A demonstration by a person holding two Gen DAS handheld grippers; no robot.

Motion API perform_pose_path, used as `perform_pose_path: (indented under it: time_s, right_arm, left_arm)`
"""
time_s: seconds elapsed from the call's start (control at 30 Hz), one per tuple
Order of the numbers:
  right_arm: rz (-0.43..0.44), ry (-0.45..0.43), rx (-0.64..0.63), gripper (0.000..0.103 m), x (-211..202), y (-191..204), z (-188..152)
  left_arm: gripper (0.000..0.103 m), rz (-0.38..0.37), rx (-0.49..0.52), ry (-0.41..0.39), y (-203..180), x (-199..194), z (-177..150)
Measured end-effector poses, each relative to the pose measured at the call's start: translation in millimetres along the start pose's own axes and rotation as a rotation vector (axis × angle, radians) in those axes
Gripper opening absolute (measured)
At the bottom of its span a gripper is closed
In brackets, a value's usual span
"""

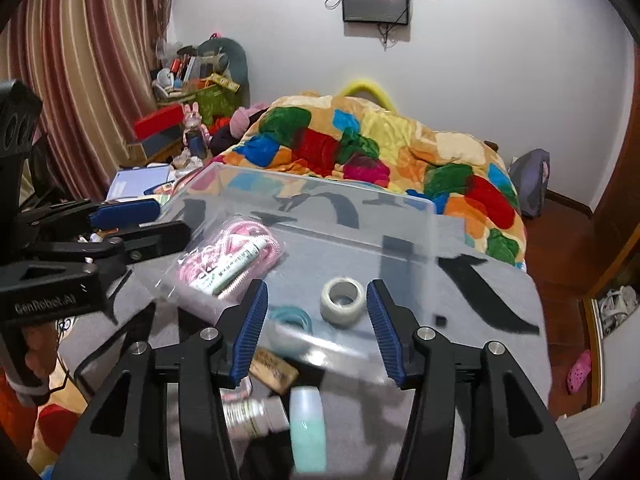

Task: Organize objects
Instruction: 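Release the tube and teal tape into the clear box with both grippers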

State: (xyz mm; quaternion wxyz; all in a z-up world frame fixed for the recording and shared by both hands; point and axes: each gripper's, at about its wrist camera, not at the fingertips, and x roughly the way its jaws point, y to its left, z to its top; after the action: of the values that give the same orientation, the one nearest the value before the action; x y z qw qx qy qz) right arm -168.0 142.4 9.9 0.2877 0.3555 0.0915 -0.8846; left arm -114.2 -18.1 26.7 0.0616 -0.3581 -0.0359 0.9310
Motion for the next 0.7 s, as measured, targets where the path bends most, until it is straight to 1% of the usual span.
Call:
perform_pose_path:
  time_s: [0.07,0.17,0.37,0.5,0.63,0.67,0.7]
  right_arm:
    - [-0.006,-0.002,0.007,0.051,-7,-5,-8]
    - [-0.023,0.014,0.016,0.051,-14,-12,-24]
    - [-0.027,0.096,0.037,0.051,-8,-20,-60]
    - [0.002,0.136,0.052,0.051,3,-17,-78]
    - [0.044,0.169,0.060,0.051,17,-13,-84]
    - [0.047,0.172,0.058,0.048,20,-11,-85]
    - [0.049,0.174,0.054,0.043,23,-10,-87]
  left_arm:
    - [0.060,0.010,0.015,-0.005,-3,-6,-6]
    - [0.060,-0.004,0.024,0.007,-9,-10,-18]
    - [0.060,-0.045,0.038,0.074,-25,-1,-46]
    - [0.060,-0.081,0.047,0.133,-38,14,-63]
    - [0.060,-0.107,0.054,0.171,-48,22,-75]
    - [0.060,-0.118,0.058,0.174,-52,23,-78]
    - [0.060,-0.124,0.062,0.175,-55,24,-79]
